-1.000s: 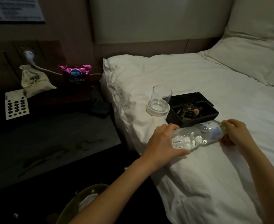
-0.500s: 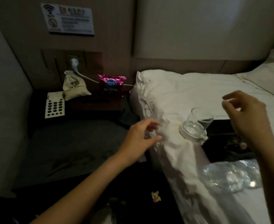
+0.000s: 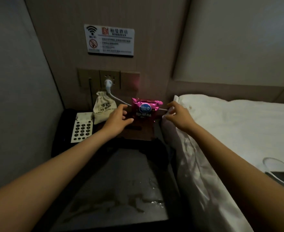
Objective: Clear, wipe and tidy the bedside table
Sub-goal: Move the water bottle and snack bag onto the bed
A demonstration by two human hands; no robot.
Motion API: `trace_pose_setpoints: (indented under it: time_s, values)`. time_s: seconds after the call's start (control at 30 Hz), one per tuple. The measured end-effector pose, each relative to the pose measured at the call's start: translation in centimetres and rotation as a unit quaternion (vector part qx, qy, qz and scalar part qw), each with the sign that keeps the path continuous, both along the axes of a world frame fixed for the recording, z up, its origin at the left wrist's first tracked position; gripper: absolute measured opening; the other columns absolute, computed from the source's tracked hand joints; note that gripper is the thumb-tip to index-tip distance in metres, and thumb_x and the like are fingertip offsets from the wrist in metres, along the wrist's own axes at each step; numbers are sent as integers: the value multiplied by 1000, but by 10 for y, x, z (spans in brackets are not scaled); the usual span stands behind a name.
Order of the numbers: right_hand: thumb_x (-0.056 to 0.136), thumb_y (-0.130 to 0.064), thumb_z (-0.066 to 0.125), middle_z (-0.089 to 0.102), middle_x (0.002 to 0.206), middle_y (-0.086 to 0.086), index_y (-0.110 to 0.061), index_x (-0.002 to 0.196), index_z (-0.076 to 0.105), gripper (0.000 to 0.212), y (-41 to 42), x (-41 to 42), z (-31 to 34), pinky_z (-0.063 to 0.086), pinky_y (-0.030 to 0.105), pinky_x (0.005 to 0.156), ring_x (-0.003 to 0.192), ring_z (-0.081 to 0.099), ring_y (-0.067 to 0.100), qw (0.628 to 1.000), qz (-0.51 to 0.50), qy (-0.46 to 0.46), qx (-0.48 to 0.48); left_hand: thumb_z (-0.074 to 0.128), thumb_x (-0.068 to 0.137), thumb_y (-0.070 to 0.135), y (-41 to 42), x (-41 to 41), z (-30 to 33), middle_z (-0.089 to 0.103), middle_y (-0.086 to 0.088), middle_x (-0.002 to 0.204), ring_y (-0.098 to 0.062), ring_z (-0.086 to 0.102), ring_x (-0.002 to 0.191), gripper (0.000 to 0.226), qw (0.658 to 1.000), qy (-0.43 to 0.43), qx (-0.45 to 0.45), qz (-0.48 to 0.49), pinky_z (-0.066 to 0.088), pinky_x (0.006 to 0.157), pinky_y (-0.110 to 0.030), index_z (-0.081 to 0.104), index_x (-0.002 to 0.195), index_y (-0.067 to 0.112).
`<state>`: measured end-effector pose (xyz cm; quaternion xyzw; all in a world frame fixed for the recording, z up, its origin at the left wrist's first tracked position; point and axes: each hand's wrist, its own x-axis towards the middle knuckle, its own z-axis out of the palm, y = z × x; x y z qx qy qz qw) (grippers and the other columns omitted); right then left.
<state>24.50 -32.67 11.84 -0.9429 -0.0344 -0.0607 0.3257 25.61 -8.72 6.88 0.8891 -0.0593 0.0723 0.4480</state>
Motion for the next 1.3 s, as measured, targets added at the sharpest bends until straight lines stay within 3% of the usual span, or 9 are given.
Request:
trace_pose_setpoints:
  time_s: [0.07, 0.13, 0.23, 0.43, 0.7, 0.87, 1.07, 1.2, 1.3]
  values:
    - [86, -5, 66, 62, 122, 16, -7, 132, 45, 51, 9, 25, -8, 45, 18, 69, 97, 60, 23, 999, 11, 33, 40, 69, 89, 21, -3, 25, 0, 46, -17, 140, -26, 55, 114, 71, 998, 51, -29, -1, 48, 86, -35, 31, 147, 11]
    - [86, 1, 64, 55, 134, 18, -9, 144, 34, 66, 15, 46, -13, 51, 25, 73, 111, 59, 29, 994, 14, 65, 91, 67, 90, 20, -9, 46, 1, 36, -17, 149, -30, 49, 126, 78, 993, 96, -71, 5, 49, 89, -40, 21, 152, 13]
    - [88, 7, 58, 45, 143, 19, -13, 153, 19, 79, 21, 65, -17, 48, 22, 60, 114, 55, 32, 978, 9, 112, 176, 64, 92, 19, -19, 64, 4, 29, -12, 156, -30, 42, 133, 81, 977, 150, -150, 10, 49, 85, -40, 13, 155, 18]
    - [88, 16, 51, 39, 144, 25, -8, 150, 25, 72, 27, 74, -22, 54, 36, 75, 127, 47, 41, 952, 11, 150, 266, 54, 94, 2, -30, 71, 2, 46, -12, 142, -29, 49, 125, 54, 969, 155, -194, -5, 53, 92, -47, 35, 142, 17]
    - [77, 14, 65, 53, 130, 17, -8, 135, 42, 67, 20, 53, 5, 57, 48, 88, 114, 59, 31, 971, 5, 0, 238, 60, 89, -1, -36, 37, 34, 55, -13, 133, -26, 56, 120, 56, 983, 5, -186, 0, 49, 101, -41, 39, 139, 13]
    - [75, 0, 78, 59, 124, 13, -9, 126, 54, 57, 6, 17, 43, 54, 46, 93, 111, 61, 28, 989, 32, -59, 135, 68, 86, 6, -42, -2, 71, 58, -6, 124, -6, 58, 91, 49, 985, -93, -143, -13, 49, 74, -17, 47, 130, 14]
    - [70, -12, 85, 67, 85, 0, -8, 103, 65, 39, -31, -54, 90, 54, 28, 70, 78, 63, 13, 987, 47, -111, 108, 74, 83, 14, -62, -57, 112, 66, 2, 106, -8, 62, 100, 35, 975, -153, -142, -70, 53, 85, -25, 55, 113, 12]
    - [73, -4, 81, 69, 89, 25, 6, 93, 63, 29, -71, -105, 121, 55, 45, 74, 76, 61, 20, 982, 32, -123, 138, 75, 82, 17, -96, -97, 137, 64, 5, 99, -2, 60, 91, 32, 964, -182, -158, -113, 51, 80, -20, 57, 107, 10]
    - [76, 0, 77, 68, 86, 23, 6, 93, 64, 22, -108, -146, 150, 56, 36, 71, 76, 62, 21, 976, 14, -139, 165, 76, 81, 15, -131, -128, 159, 62, 8, 93, 5, 57, 81, 29, 954, -188, -183, -147, 52, 71, -18, 57, 103, 9]
